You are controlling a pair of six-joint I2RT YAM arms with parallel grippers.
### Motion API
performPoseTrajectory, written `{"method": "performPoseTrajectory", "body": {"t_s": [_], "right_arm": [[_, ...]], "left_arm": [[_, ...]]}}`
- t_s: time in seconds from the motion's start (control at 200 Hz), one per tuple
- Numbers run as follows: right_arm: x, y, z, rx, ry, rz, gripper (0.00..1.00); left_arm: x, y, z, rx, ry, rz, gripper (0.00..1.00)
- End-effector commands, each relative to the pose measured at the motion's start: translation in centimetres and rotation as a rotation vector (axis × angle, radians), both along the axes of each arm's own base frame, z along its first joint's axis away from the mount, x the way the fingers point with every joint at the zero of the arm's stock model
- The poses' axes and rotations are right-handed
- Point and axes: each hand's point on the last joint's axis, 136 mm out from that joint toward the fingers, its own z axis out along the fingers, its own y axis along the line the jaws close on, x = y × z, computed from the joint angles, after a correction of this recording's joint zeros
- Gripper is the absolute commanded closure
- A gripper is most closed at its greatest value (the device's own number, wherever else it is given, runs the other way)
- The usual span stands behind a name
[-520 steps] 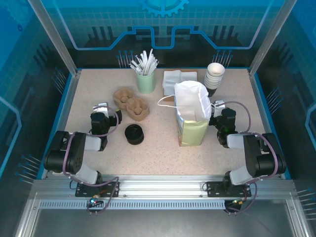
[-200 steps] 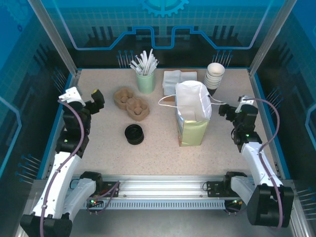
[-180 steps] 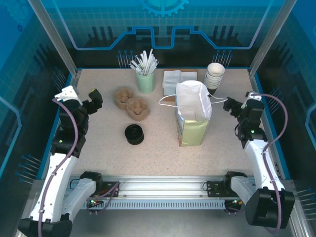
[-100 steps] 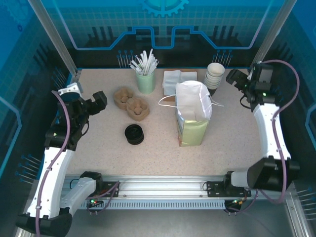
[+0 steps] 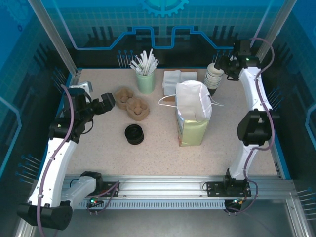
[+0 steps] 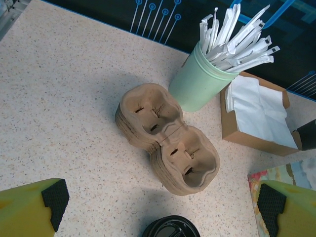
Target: Pack the takeout coffee
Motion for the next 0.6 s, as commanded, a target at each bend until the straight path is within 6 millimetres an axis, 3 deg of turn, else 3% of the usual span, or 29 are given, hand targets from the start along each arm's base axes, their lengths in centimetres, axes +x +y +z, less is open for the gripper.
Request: {"method": "performPoseTrajectory", "body": {"t_s": [0.0, 0.455, 0.595], "right_arm": [[-0.3, -0.4, -0.8, -0.043, 0.065, -0.02, 0.26], [2.3, -0.3, -2.4, -0.051, 0.073, 0.01, 0.57], [2.6, -0.3, -2.7, -0.048, 0.074, 0.008, 0.62]], "left_arm": [[0.2, -0.7, 0.7, 0.003, -0.008, -0.041, 0.01], [0.8, -0.7, -0.5, 0.01, 0.021, -0.041, 0.01], [0.9, -0.6, -0.4, 0.014, 0.02, -0.039, 0.01]]}}
